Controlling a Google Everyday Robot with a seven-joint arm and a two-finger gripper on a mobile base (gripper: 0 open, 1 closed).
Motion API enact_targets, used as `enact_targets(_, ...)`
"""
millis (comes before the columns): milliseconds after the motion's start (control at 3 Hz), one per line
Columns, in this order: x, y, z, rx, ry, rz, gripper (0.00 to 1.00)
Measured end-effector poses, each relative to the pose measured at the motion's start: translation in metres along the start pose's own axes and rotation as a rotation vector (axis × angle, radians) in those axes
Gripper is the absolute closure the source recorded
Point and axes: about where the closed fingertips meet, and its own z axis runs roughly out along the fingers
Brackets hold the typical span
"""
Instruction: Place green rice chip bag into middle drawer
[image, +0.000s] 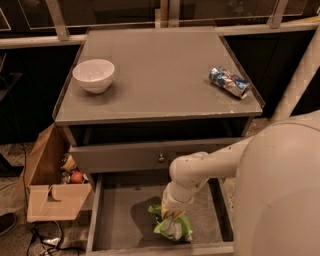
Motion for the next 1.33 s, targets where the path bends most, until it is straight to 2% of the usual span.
enact_targets(333, 0.0000, 0.0000, 0.0000, 0.000, 0.000, 0.000, 0.81)
enact_targets(1333, 0.0000, 0.0000, 0.0000, 0.000, 0.000, 0.000, 0.11)
